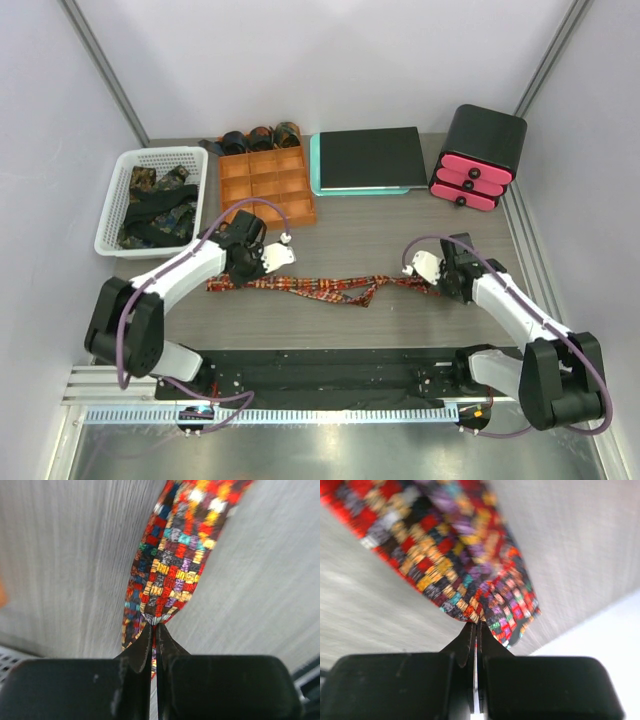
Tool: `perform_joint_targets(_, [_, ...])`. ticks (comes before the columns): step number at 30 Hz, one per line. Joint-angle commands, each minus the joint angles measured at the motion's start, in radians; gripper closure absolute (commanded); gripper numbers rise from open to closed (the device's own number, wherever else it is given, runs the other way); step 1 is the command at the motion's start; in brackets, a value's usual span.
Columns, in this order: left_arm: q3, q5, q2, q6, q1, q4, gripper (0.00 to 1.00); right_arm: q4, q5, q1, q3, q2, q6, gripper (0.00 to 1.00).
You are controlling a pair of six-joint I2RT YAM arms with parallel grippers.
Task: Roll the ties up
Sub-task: Flatten out the tie at the center of the board.
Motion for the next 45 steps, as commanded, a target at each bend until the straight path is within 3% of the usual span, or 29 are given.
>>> perform_joint_targets(1, [-0.016, -0.058, 0.080, -0.011, 0.053, 0.148, 1.00, 0.143, 0.078, -0.059, -0.004, -0.066, -0.103, 0.99])
perform_joint_targets(11, [-0.055, -0.053, 0.114, 0.028, 0.081, 0.122, 0.97, 0.257, 0.072, -0.085, -0.095, -0.216, -0.241, 0.99])
perform_joint_targets(15, [-0.081, -0.016, 0.060, 0.051, 0.081, 0.068, 0.87, 0.074, 0.047, -0.085, -0.114, -0.279, -0.277, 0.99])
perform_joint_targets(19, [-0.125, 0.002, -0.010, 0.069, 0.081, 0.030, 0.85, -0.030, 0.026, -0.085, -0.188, -0.448, -0.349, 0.99])
perform_joint_targets(20, [-0.128, 0.007, -0.019, 0.072, 0.081, 0.016, 0.83, -0.047, 0.026, -0.085, -0.219, -0.480, -0.364, 0.85])
perform_joint_targets(23, [-0.113, 0.039, -0.059, 0.069, 0.082, -0.053, 0.64, -0.087, 0.028, -0.085, -0.231, -0.530, -0.389, 0.47])
perform_joint_targets(24, [-0.101, 0.080, -0.076, 0.060, 0.081, -0.074, 0.52, -0.111, 0.018, -0.085, -0.214, -0.502, -0.361, 0.42])
perform_joint_targets(26, [-0.049, 0.131, -0.127, 0.034, 0.079, -0.114, 0.38, -0.160, -0.020, -0.088, -0.108, -0.446, -0.306, 0.33])
perform_joint_targets(29, [0.028, 0.204, -0.145, -0.038, 0.027, -0.127, 0.31, -0.309, -0.185, -0.088, 0.099, -0.278, -0.187, 0.27])
perform_joint_targets(33, [0.088, 0.249, -0.110, -0.176, -0.112, -0.003, 0.28, -0.398, -0.388, -0.085, 0.298, -0.102, 0.000, 0.27])
perform_joint_targets(38, [0.142, 0.254, -0.015, -0.340, -0.306, 0.203, 0.35, -0.415, -0.581, -0.078, 0.468, 0.159, 0.238, 0.41])
perform_joint_targets(45, [0.215, 0.119, 0.195, -0.379, -0.554, 0.431, 0.35, -0.372, -0.635, -0.079, 0.510, 0.294, 0.415, 0.42])
